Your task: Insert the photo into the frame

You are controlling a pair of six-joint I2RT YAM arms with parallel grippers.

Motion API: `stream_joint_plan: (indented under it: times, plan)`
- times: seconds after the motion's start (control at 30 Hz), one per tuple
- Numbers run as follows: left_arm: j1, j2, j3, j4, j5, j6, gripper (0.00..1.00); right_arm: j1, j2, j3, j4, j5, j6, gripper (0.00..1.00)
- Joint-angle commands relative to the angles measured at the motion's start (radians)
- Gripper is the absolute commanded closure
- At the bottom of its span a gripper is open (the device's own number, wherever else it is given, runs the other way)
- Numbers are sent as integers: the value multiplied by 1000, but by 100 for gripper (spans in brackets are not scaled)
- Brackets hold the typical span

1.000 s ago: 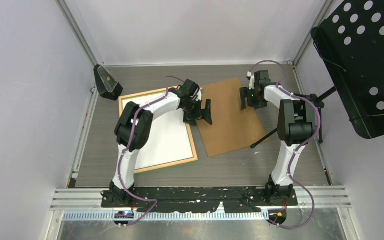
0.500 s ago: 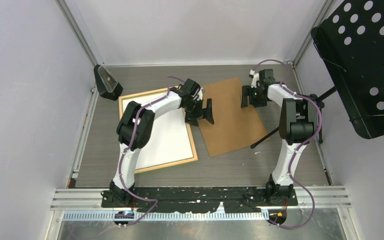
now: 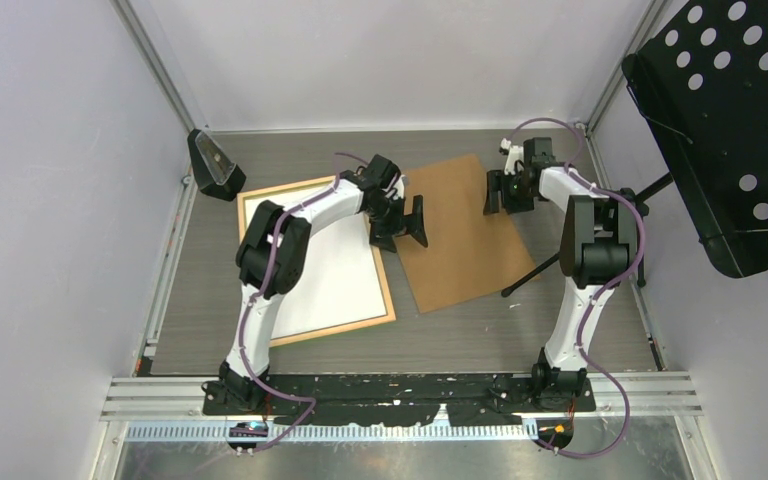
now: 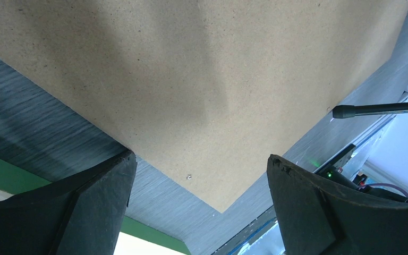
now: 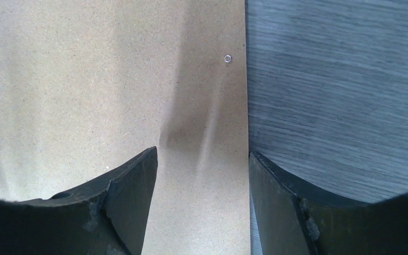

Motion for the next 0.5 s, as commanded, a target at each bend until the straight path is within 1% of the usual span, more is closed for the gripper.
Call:
stream_joint_plan:
  times: [0.0,0.17,0.47]
  plan:
    - [3,53,48,27,-5,32,3,27,-1,59,-41,-156,17,32]
    - [9,71,95,0,-1,47,2,26,-14,89,-40,-205,25,33]
    - [39,77,110,-7,9,50,2,27,-36,121,-56,-312,-1,34]
